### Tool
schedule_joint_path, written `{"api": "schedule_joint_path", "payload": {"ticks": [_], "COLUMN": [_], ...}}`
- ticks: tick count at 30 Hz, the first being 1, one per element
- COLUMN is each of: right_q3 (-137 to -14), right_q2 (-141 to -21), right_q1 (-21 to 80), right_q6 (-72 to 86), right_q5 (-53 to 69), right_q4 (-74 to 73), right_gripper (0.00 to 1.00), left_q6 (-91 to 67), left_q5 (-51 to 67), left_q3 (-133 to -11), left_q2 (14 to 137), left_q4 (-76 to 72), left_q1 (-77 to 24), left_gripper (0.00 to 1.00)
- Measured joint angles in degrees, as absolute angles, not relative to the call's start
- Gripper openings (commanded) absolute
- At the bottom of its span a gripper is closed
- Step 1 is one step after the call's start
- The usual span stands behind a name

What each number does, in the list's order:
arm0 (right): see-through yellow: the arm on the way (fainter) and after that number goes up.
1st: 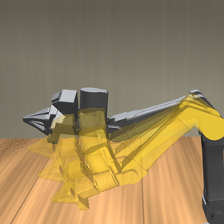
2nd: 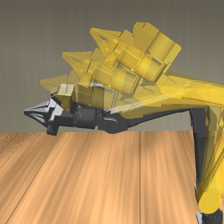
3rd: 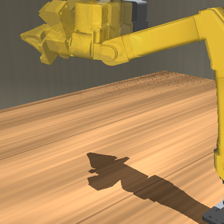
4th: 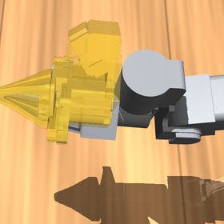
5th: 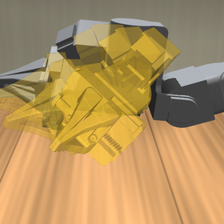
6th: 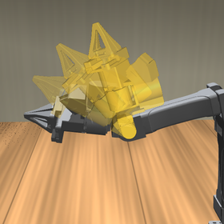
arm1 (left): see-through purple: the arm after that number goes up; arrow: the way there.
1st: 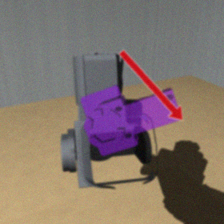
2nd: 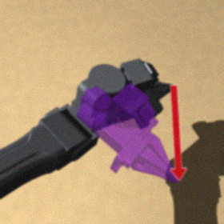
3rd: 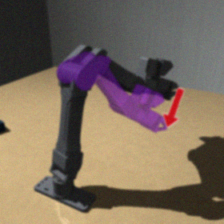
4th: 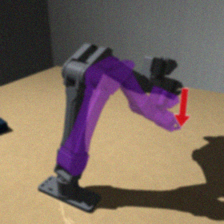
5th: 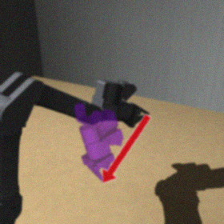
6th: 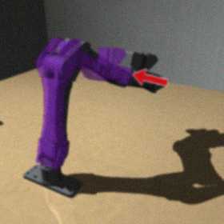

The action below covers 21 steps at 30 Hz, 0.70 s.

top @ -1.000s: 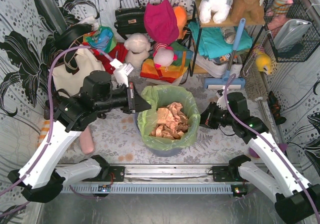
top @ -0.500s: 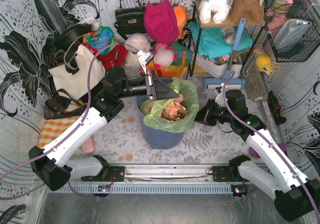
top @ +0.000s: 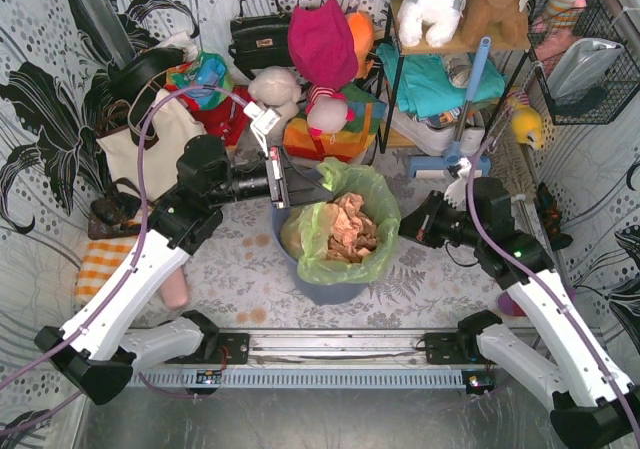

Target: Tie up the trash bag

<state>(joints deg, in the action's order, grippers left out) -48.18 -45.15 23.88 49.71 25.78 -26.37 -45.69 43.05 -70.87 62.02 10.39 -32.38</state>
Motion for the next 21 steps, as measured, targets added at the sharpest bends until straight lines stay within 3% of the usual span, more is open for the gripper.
{"api": "schedule_joint_path", "payload": {"ticks": [13,21], "right_q3": [-57.76,-63.99], "right_q2": [-40.66,-41.45], "right_q1": [23.88,23.88], "right_q6": [44.58,44.38], "right_q5": [19.42,21.96], "right_q4": [-43.40,-43.62], "right_gripper": [0.00,0.00], "left_q6": [-44.80,-42.96], "left_q5": [41.10,39.57], "left_q3": [-64.29,-64.20], "left_q2": [59.57,57.93], "left_q4": [14.98,18.96], "left_q1": [-30.50,-29.54], "left_gripper": [0.00,0.00]}}
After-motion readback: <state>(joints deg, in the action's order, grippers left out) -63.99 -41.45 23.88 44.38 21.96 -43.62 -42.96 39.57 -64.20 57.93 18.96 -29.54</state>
